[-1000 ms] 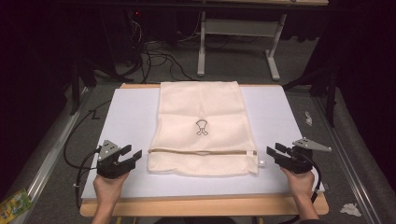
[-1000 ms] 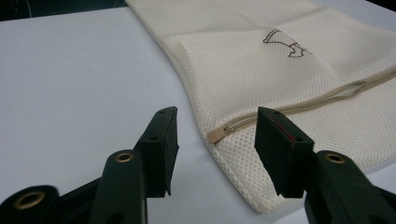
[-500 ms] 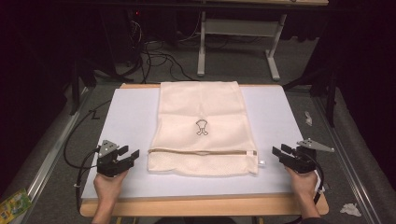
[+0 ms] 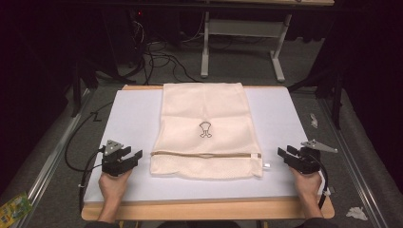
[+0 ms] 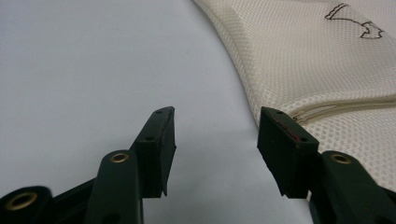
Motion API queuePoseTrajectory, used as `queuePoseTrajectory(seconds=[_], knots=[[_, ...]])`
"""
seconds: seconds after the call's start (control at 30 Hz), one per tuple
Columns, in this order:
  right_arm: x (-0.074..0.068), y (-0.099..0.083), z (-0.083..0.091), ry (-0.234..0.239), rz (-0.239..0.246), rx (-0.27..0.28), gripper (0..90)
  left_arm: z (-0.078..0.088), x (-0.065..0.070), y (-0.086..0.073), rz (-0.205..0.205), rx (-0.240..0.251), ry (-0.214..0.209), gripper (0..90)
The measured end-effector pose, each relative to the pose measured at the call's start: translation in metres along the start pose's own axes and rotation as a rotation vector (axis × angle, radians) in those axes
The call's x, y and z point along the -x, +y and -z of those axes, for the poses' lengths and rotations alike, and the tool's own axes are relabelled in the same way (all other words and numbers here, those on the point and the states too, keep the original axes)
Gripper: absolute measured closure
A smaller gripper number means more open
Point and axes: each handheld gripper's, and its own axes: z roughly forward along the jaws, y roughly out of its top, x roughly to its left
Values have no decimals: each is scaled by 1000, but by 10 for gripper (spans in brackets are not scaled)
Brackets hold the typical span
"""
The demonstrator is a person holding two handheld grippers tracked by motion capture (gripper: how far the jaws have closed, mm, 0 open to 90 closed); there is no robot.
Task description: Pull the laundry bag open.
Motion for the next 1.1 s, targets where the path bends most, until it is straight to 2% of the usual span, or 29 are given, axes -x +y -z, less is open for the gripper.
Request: queuePoseTrajectory(seconds=[0.37,0.47,0.9,1.0,1.1], knots=[[0,-1,-8,-24,13,-20,532,-9,-3,0,5,-8,37,469],[0,-1,-9,-29,-1,-19,532,-12,-4,0,9,-13,48,469],[-1,-5,-17,-38,-2,-33,527,-24,-4,-3,-6,-39,80,461],[-2,-6,-19,-51,7,-51,511,-25,-5,-3,-1,-43,81,458],[-4,-5,-23,-76,19,-84,478,-27,-5,-3,3,-69,87,441]])
